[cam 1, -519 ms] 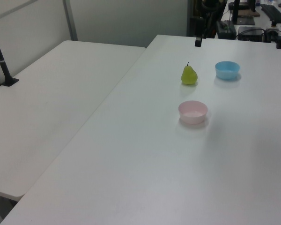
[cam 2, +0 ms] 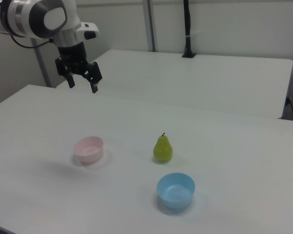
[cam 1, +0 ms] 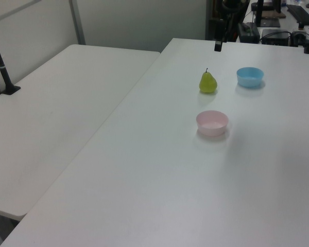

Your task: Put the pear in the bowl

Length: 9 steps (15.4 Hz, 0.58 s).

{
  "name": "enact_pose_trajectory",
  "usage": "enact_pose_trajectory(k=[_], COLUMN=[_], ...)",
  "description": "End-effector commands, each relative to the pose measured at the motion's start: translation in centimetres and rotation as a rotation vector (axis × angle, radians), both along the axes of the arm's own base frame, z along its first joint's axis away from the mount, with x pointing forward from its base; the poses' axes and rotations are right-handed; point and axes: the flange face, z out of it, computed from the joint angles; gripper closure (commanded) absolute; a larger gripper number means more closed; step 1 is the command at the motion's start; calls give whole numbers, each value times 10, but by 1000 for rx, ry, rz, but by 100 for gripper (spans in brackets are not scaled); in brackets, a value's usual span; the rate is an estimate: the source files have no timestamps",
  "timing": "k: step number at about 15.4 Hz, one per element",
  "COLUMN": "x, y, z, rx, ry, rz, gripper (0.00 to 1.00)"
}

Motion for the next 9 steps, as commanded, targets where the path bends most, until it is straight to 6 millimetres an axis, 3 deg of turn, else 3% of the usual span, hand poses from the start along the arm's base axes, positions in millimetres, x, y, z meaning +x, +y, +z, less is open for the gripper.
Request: enact_pose_trajectory(k=[1,6,9], x=[-8,-8,-8], y=[-1,-12,-24], z=[5,5,0], rx=[13,13,-11], ry=[-3,-2,17], rz=[6,31,195], gripper=[0,0,0])
